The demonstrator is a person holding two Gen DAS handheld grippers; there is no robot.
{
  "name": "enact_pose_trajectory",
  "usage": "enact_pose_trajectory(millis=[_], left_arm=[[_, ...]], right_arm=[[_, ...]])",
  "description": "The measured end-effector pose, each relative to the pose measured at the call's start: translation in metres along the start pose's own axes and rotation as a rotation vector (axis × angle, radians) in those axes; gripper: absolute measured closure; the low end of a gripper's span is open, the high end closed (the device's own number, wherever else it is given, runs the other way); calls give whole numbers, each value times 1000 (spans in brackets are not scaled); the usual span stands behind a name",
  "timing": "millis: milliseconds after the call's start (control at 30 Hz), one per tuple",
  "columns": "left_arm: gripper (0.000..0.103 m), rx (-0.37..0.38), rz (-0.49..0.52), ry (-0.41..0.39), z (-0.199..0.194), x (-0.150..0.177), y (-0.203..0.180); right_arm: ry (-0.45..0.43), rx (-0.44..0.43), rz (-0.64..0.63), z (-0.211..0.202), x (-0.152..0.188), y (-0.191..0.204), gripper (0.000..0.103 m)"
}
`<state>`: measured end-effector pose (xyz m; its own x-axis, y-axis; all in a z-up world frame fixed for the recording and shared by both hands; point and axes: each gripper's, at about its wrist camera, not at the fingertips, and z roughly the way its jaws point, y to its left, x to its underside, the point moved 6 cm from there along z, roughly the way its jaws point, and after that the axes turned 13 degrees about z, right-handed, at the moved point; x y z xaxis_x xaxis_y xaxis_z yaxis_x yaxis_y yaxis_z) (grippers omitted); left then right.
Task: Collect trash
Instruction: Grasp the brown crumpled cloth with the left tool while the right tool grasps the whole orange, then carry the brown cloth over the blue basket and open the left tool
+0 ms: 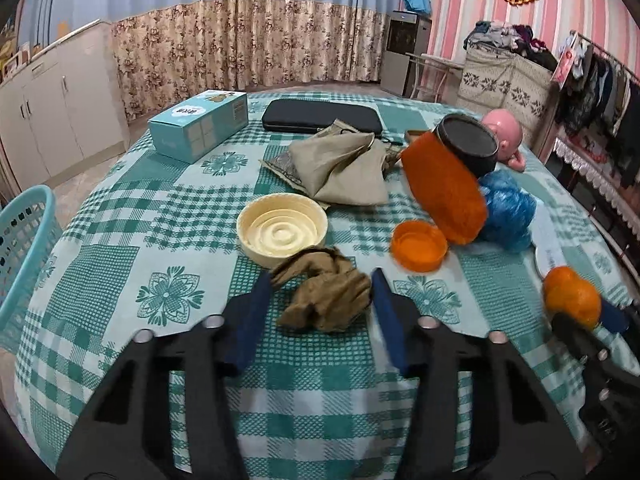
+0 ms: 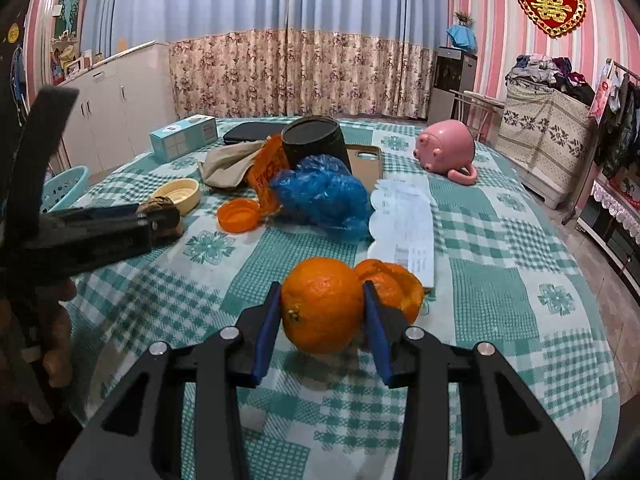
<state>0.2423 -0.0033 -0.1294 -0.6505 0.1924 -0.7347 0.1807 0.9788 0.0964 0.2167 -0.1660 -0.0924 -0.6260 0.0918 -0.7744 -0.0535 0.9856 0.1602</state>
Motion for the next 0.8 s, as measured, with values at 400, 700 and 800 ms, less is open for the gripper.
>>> enact_pose_trajectory(millis=[400, 700, 800], left_arm=[[76, -20, -25, -99, -69, -2, 39], [76, -121, -139, -112, -100, 10, 126], [76, -157, -169, -122, -109, 12, 156]], right_arm=[[-7, -59, -50, -6, -8, 48, 63], [-34, -116, -97, -8, -27, 96, 63], [-25, -144, -84, -1, -37, 112, 63]])
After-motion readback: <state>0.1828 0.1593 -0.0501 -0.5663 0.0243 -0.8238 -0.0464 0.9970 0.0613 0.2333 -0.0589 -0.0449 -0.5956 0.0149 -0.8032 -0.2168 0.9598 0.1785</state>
